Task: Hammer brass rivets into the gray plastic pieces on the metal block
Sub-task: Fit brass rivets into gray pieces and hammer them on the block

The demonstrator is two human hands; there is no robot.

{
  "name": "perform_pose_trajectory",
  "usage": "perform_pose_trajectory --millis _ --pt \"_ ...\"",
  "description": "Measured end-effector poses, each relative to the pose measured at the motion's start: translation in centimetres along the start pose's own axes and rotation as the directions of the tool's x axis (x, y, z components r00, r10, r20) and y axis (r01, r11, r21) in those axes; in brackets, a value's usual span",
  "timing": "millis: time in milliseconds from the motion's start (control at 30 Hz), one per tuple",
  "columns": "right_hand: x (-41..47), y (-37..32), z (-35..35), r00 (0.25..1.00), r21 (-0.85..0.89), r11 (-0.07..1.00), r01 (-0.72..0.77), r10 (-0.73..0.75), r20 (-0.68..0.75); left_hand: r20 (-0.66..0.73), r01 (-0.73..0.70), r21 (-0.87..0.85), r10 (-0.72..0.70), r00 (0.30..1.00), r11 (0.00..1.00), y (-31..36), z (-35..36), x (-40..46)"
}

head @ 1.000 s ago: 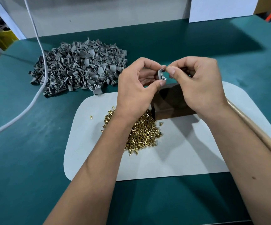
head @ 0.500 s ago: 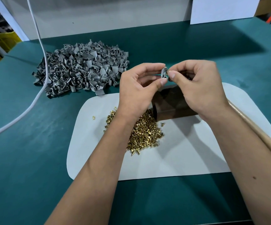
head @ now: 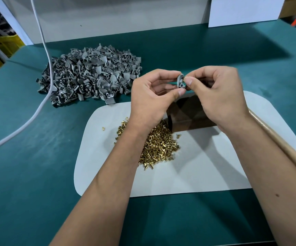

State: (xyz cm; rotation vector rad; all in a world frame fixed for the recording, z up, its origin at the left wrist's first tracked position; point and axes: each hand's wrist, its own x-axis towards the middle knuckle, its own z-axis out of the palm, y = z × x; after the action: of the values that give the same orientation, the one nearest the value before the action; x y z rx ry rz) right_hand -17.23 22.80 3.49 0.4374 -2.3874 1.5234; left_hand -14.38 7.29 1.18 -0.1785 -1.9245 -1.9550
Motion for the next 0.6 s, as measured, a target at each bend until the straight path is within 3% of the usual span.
perform_pose_trajectory --millis 300,600 --pt "-0.14 -0.45 -0.35 0.998 -0.073 0.997 0.011 -0.006 0.062 -0.015 0.037 0.021 -0.037 0.999 0.999 0.26 -0.08 -0.01" --pt "-0.25 -0.89 -0.46 0.995 -0.198 0.979 0.044 -0.025 0.099 0.035 -0.007 0.166 0.001 0.999 0.986 0.7 -0.35 0.02"
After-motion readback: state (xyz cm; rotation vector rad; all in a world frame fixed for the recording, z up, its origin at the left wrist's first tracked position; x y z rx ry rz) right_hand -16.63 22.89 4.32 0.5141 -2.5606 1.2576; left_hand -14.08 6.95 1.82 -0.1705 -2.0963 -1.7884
